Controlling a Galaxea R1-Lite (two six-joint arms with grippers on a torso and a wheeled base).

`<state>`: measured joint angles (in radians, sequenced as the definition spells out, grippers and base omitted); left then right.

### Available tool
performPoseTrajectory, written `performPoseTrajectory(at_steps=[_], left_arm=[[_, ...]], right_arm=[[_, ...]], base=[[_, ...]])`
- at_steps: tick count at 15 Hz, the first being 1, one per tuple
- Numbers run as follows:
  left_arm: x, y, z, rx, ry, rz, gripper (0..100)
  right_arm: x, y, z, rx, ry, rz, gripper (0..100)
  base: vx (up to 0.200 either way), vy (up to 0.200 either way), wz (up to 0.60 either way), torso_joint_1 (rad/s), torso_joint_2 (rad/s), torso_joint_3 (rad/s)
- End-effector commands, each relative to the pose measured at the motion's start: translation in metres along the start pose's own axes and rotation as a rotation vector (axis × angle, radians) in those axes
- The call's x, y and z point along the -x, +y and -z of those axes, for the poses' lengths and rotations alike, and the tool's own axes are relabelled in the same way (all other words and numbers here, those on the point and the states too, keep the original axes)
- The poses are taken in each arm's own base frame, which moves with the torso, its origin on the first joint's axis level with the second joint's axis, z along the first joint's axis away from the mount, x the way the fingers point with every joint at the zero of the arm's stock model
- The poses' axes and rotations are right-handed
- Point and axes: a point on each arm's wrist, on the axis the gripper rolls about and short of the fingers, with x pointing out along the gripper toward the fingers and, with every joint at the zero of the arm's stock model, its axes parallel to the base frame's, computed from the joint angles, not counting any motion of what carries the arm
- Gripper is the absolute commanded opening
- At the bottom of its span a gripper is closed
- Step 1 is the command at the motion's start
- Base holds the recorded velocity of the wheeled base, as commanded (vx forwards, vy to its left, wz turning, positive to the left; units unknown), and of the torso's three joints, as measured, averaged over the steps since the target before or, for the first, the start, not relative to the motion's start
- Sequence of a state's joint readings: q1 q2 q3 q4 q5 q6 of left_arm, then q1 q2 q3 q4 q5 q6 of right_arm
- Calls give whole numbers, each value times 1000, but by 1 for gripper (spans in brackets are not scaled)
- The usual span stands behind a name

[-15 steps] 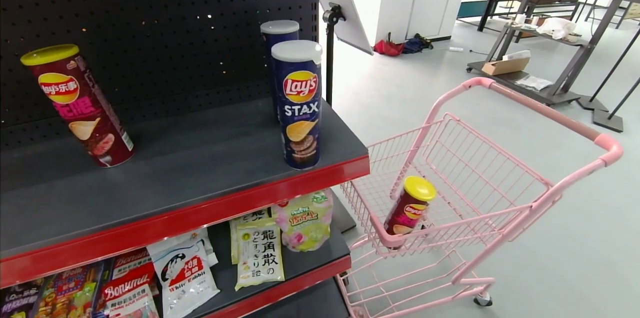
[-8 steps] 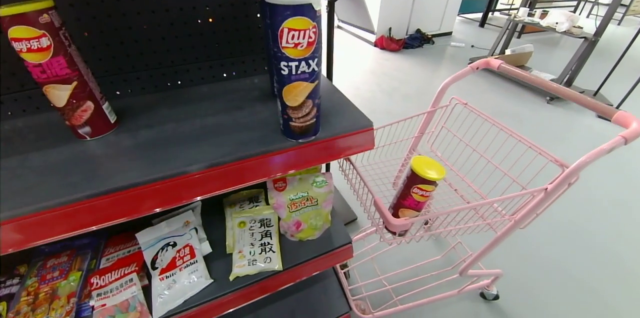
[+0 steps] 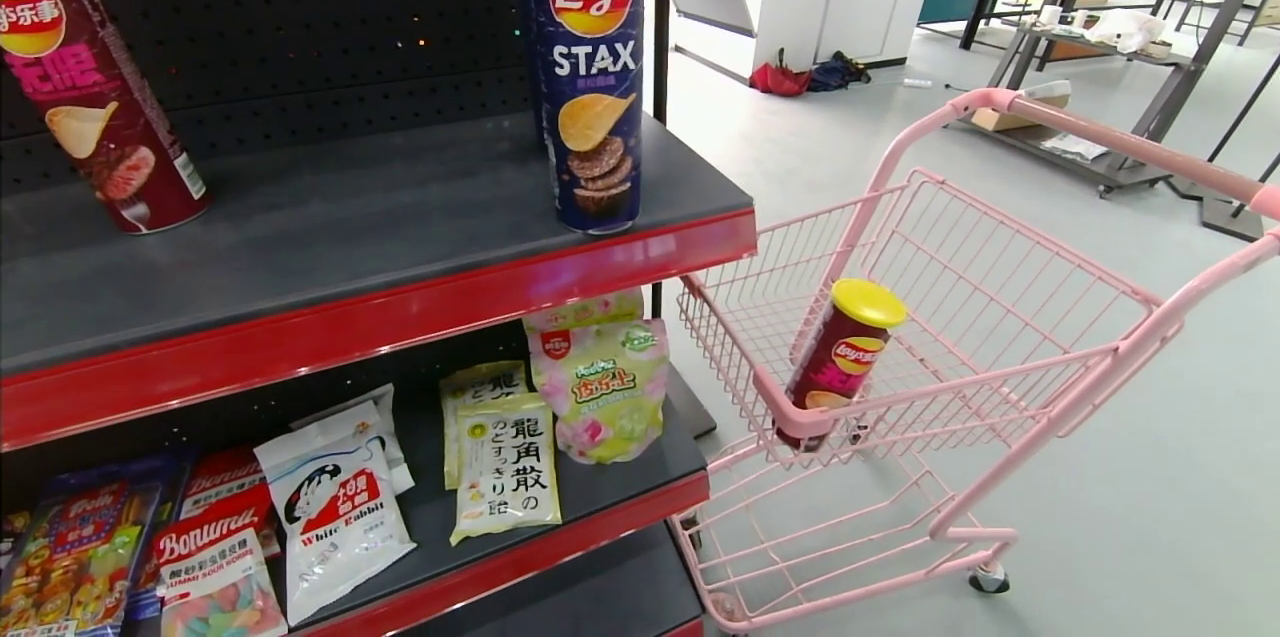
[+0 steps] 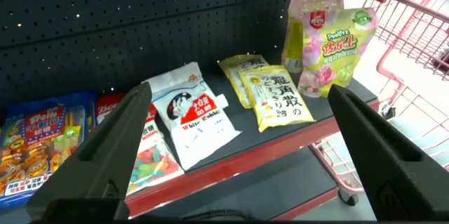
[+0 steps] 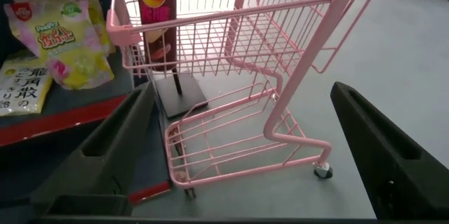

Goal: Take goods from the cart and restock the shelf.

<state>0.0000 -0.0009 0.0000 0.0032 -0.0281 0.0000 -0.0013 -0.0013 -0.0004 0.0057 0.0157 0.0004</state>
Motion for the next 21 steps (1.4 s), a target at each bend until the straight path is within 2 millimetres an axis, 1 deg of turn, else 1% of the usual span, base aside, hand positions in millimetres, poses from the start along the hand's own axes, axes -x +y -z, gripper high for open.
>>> performPoseTrajectory(at_steps=[1,3,4,5,6,7,8,9,10,11,12,13,14,15,16,17,19,20,21], left_arm=[[0,0,0,0,1,0,100],[0,0,0,0,1,0,100],[0,0,0,0,1,0,100],[0,0,0,0,1,0,100],[0,0,0,0,1,0,100],[0,0,0,0,1,0,100],[0,0,0,0,1,0,100],[0,0,0,0,1,0,100],[0,0,0,0,1,0,100],[0,0,0,0,1,-2,100],[0,0,0,0,1,-2,100],[0,0,0,0,1,-2,100],[0,0,0,0,1,-2,100],[0,0,0,0,1,-2,100],[0,0,0,-2,1,-4,100],[0,0,0,-2,1,-4,100],[0,0,0,-5,1,-4,100],[0,0,0,-5,1,-4,100],[0,0,0,-5,1,-4,100]], right_arm=[[0,0,0,2,1,-1,100],[0,0,-1,3,1,-1,100],[2,0,-10,2,-22,-5,100],[-7,0,-77,-33,-19,-12,100],[-36,0,-150,-180,-15,-15,100],[-65,0,-193,-260,-4,-36,100],[-97,3,-189,-234,104,-92,100],[-112,6,-177,-193,171,-121,100],[-148,11,-154,-165,257,-139,100],[-184,14,-133,-176,280,-142,100],[-213,17,-112,-172,294,-148,100],[-238,21,-88,-165,332,-158,100],[-249,26,-77,-164,352,-179,100],[-266,31,-62,-167,385,-192,100],[-277,36,-54,-165,400,-205,100],[-285,42,-50,-164,398,-223,100],[-292,47,-41,-161,404,-239,100],[-295,54,-33,-158,413,-259,100],[-299,60,-29,-157,411,-276,100]], base=[[0,0,0,0,0,0],[0,0,0,0,0,0],[0,0,0,0,0,0],[0,0,0,0,0,0],[0,0,0,0,0,0],[0,0,0,0,0,0],[0,0,0,0,0,0],[0,0,0,0,0,0],[0,0,0,0,0,0],[0,0,0,0,0,0],[0,0,0,0,0,0],[0,0,0,0,0,0],[0,0,0,0,0,0],[0,0,0,0,0,0],[0,0,0,0,0,0],[0,0,0,0,0,0],[0,0,0,0,0,0],[0,0,0,0,0,0],[0,0,0,0,0,0]])
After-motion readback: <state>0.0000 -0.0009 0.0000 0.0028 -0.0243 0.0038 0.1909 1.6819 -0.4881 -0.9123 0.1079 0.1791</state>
